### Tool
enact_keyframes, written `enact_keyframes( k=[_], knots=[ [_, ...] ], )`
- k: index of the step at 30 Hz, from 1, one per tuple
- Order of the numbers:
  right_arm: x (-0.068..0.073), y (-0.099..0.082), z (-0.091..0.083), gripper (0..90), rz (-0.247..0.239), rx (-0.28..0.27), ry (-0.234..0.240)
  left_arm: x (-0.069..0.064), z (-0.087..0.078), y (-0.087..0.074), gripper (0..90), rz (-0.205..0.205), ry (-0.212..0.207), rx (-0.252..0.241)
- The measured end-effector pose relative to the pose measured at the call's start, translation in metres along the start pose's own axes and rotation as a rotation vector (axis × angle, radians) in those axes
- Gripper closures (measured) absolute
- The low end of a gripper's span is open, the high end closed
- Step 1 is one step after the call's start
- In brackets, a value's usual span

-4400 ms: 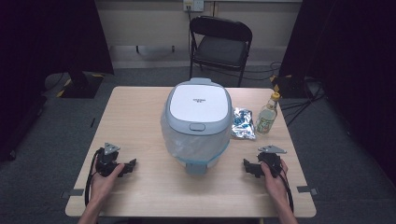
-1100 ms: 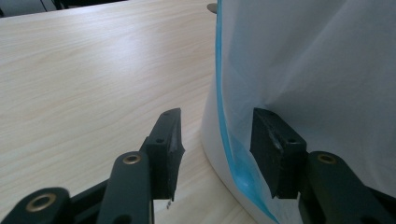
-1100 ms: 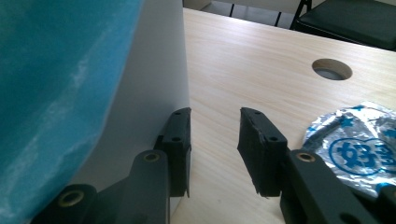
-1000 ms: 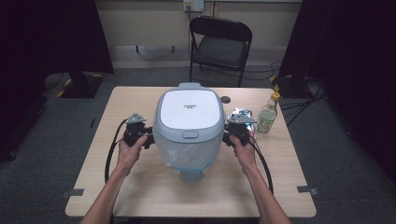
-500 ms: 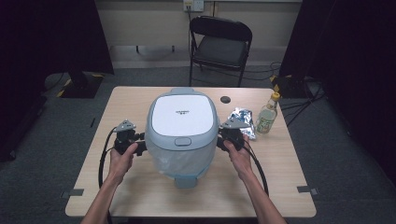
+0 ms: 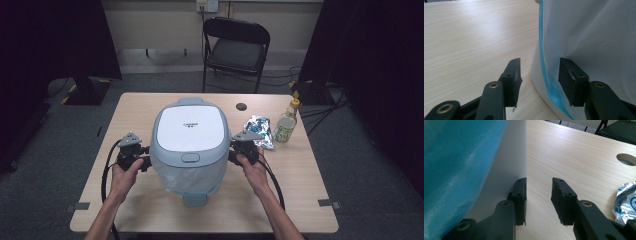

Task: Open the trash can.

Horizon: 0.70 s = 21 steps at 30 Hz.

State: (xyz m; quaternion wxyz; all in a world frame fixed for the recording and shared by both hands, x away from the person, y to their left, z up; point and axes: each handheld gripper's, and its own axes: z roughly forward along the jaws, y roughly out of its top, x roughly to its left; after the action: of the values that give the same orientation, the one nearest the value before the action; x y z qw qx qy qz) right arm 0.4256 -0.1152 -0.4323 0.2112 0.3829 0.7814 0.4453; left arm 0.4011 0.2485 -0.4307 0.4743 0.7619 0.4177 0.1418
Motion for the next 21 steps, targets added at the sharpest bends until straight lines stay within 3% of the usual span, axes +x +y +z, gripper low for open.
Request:
enact_keyframes(
  k=[9, 14, 21],
  knots=[
    [0.003, -0.001, -0.004, 67.5, 0.0, 0.009, 0.013, 0.002, -0.002, -0.004, 53.3, -0.023, -0.025, -0.014],
    [0.009, -0.001, -0.006, 71.0, -0.008, 0.016, 0.016, 0.001, -0.005, -0.006, 54.2, -0.01, -0.026, -0.012],
    [0.01, -0.002, -0.007, 69.4, 0.002, 0.019, 0.037, 0.002, -0.009, -0.011, 52.9, -0.007, -0.04, -0.025]
  ],
)
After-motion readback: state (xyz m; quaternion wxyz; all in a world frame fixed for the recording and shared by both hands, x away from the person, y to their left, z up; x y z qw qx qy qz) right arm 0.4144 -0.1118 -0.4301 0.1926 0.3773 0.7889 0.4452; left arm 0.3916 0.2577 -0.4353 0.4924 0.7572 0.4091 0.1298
